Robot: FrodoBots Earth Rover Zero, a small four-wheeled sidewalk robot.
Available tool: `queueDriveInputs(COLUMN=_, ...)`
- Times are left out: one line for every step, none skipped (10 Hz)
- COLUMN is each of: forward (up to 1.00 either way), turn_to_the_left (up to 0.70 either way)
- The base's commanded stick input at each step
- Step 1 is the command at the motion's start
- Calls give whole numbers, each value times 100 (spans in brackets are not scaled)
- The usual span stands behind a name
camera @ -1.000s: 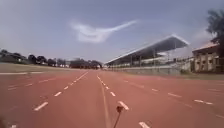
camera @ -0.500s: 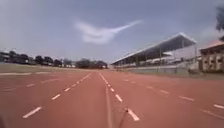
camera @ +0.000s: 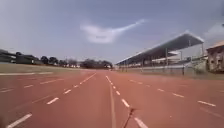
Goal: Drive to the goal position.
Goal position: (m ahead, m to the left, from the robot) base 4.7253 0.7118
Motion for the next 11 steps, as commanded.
queueDriveInputs(forward=70, turn_to_the_left=0)
queueDriveInputs(forward=70, turn_to_the_left=0)
queueDriveInputs(forward=70, turn_to_the_left=0)
queueDriveInputs(forward=70, turn_to_the_left=0)
queueDriveInputs(forward=70, turn_to_the_left=0)
queueDriveInputs(forward=70, turn_to_the_left=0)
queueDriveInputs(forward=70, turn_to_the_left=0)
queueDriveInputs(forward=70, turn_to_the_left=0)
queueDriveInputs(forward=70, turn_to_the_left=0)
queueDriveInputs(forward=70, turn_to_the_left=0)
queueDriveInputs(forward=70, turn_to_the_left=0)
